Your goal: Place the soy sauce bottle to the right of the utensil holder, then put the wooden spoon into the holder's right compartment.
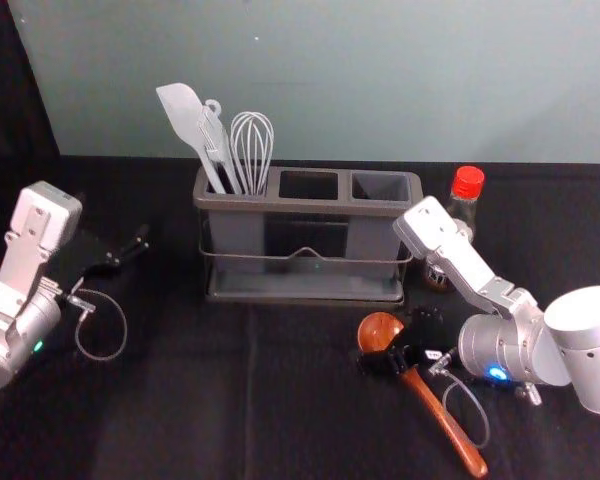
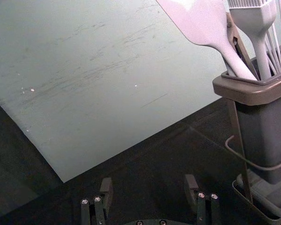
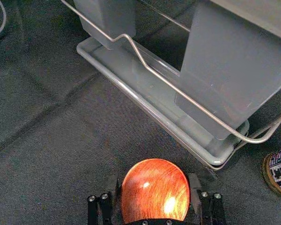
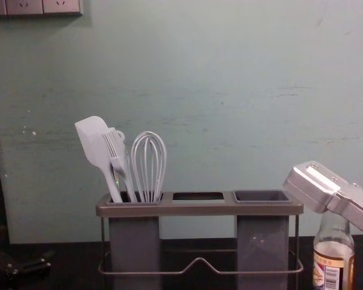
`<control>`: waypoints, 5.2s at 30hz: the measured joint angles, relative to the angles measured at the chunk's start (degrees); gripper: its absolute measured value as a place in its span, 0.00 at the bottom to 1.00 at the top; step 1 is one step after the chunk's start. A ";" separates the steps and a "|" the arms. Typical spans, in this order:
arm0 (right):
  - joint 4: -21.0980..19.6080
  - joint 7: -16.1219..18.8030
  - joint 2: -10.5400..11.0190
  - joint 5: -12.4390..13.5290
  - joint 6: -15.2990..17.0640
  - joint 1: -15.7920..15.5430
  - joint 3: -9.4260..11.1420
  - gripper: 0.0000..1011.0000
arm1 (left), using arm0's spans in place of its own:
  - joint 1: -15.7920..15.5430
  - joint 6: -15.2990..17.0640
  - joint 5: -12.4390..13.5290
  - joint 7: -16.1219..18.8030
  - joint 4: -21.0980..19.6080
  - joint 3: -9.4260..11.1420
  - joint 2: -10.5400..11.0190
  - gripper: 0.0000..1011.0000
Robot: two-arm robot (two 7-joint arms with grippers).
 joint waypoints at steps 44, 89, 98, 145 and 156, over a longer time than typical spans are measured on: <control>-13.22 -2.57 0.86 6.49 -22.00 -8.20 10.98 0.83 | 0.00 0.00 0.00 0.00 0.00 0.00 0.00 0.99; 5.24 -14.75 -17.11 -7.65 -39.37 10.57 11.11 0.83 | 0.00 0.00 0.00 0.00 0.00 0.00 0.00 0.99; 8.98 -13.33 -18.46 -8.90 -40.57 12.00 11.24 0.83 | 0.00 0.00 0.00 0.00 0.00 0.00 0.00 0.99; 16.12 -8.41 -18.21 -9.20 -48.17 8.43 11.09 0.83 | 0.00 0.00 0.00 0.00 0.00 0.00 0.00 0.99; 13.93 -7.46 -16.48 -8.20 -48.11 4.91 11.19 0.83 | 0.00 0.00 0.00 0.00 0.00 0.00 0.00 0.99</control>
